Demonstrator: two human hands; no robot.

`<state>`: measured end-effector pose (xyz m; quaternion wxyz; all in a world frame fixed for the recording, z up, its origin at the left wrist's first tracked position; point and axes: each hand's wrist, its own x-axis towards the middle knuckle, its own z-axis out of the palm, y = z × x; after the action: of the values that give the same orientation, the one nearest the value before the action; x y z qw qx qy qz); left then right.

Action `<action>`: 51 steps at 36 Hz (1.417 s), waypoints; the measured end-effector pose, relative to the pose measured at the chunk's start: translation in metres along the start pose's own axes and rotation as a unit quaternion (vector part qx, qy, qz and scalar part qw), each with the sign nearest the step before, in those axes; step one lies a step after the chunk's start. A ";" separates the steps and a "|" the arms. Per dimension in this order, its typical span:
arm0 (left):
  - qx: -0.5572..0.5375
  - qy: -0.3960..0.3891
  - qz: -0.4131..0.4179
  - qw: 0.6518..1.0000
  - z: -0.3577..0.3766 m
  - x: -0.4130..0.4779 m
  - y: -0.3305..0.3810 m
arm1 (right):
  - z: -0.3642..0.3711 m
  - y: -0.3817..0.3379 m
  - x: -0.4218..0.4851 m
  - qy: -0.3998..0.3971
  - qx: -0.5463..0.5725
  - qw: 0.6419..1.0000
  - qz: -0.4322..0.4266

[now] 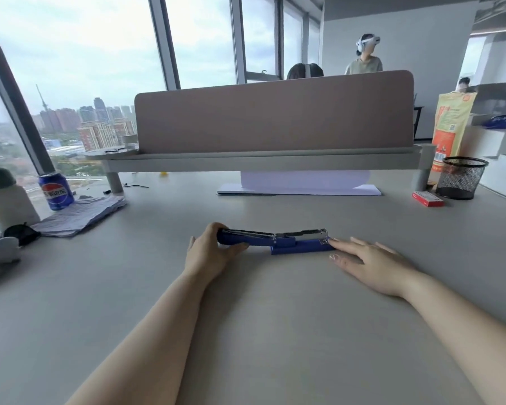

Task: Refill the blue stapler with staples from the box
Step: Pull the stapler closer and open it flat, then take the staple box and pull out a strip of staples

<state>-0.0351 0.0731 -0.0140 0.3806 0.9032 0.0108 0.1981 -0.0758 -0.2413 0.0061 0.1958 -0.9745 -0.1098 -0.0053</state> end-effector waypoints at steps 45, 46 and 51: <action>0.225 -0.249 0.224 0.915 0.207 -0.029 0.208 | -0.078 0.190 0.006 0.129 0.047 0.965 0.223; 0.226 -0.248 0.223 0.915 0.207 -0.029 0.209 | -0.080 0.193 0.017 0.127 0.033 0.966 0.224; 0.227 -0.239 0.222 0.917 0.209 -0.028 0.209 | -0.081 0.199 0.072 0.121 -0.041 0.971 0.204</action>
<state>-0.0118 -0.2225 -0.0114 0.1025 0.9650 -0.2365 0.0475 0.0402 -0.4360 0.0092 0.1643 -0.9756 0.1163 -0.0875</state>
